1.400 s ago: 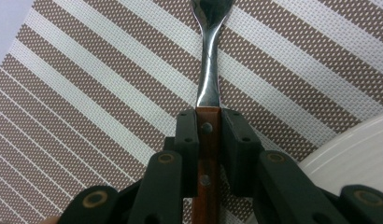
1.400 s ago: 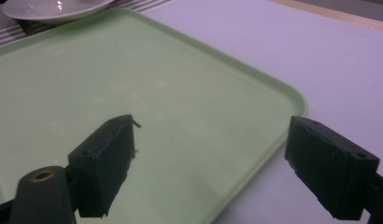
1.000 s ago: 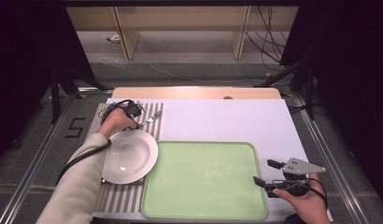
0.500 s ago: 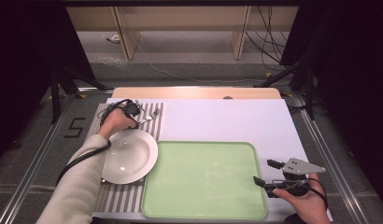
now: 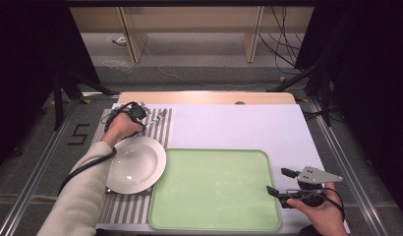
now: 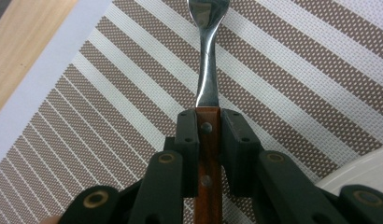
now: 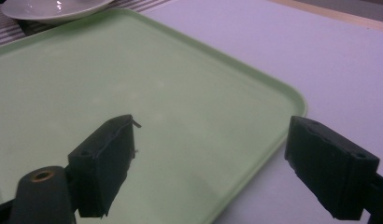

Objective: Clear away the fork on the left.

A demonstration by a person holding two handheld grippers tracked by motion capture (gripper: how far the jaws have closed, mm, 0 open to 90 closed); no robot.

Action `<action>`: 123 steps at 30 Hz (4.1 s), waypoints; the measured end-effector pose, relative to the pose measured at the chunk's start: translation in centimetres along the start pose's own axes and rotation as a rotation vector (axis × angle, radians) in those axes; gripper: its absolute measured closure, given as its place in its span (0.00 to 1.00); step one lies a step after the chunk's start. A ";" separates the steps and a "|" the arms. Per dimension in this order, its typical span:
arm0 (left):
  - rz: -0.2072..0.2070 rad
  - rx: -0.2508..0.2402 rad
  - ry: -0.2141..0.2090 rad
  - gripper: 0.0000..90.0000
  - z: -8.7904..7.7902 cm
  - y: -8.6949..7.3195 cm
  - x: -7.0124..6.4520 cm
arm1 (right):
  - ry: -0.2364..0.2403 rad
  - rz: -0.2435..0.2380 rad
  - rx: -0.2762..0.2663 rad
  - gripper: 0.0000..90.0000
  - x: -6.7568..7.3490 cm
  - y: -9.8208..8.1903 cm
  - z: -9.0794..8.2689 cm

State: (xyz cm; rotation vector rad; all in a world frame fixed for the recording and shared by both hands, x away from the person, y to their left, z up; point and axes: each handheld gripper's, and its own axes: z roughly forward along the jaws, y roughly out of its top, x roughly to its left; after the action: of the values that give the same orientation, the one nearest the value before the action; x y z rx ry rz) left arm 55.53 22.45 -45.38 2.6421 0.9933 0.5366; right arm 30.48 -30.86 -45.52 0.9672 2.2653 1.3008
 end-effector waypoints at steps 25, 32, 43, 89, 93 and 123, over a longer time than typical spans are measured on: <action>-0.046 -0.085 0.053 0.85 -2.4 0.4 -0.1 | 0.000 0.001 0.001 0.19 0.0 0.0 0.0; -0.051 -0.101 0.052 0.85 -3.4 0.7 -0.6 | -0.002 0.001 -0.001 0.19 0.0 0.0 0.0; -0.069 -0.122 0.048 0.85 -4.4 0.7 -1.6 | -0.002 0.001 -0.003 0.19 0.0 0.0 0.0; -0.083 -0.208 -0.036 0.85 -8.9 -0.1 -9.7 | -0.002 -0.004 -0.003 0.19 0.1 0.1 -0.1; -0.075 -0.208 -0.048 0.85 -9.0 -0.1 -10.4 | -0.002 -0.004 -0.003 0.19 0.1 0.1 -0.1; 0.018 -0.210 -0.173 0.85 -10.7 -0.5 -16.8 | -0.002 -0.004 -0.002 0.19 0.1 0.1 -0.1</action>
State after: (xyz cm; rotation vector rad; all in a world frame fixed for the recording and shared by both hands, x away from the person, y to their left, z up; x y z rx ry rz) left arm 38.97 12.75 -40.10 2.4642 0.8156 0.3855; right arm 30.35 -30.79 -45.41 0.9617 2.2627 1.2998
